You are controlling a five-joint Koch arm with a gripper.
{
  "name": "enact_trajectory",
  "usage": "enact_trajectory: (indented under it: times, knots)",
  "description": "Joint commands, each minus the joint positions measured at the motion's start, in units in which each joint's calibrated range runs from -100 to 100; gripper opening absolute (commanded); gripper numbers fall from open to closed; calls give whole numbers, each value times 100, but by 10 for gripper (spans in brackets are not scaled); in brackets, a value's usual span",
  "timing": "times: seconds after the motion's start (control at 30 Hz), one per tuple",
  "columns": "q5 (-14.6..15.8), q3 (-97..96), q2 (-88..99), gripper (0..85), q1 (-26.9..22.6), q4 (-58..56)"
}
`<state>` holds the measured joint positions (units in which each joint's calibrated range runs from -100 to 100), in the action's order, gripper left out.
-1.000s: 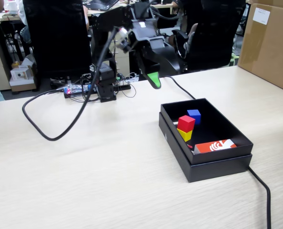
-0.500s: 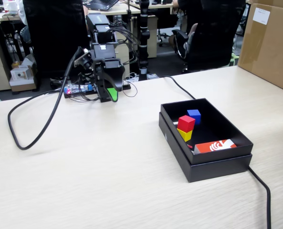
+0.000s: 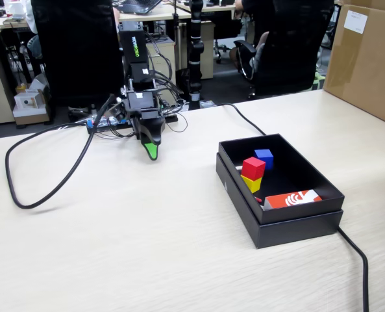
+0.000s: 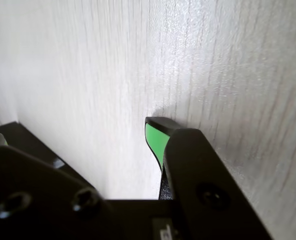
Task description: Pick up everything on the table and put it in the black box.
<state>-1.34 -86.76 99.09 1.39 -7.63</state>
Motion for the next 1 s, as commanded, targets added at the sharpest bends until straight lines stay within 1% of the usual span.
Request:
enact_trajectory:
  times: [0.0, 0.1, 0.13, 0.37, 0.4, 0.5, 0.97]
  knots:
    - [-103, -272, 91, 537, 5, 1018]
    - [-151, -861, 91, 527, 5, 1536]
    - [-151, -961, 91, 525, 5, 1536]
    - [-147, -1052, 79, 524, 44, 931]
    - [-147, -1052, 91, 511, 44, 862]
    - [-137, -1033, 79, 493, 54, 853]
    - [-142, -1033, 79, 493, 49, 853]
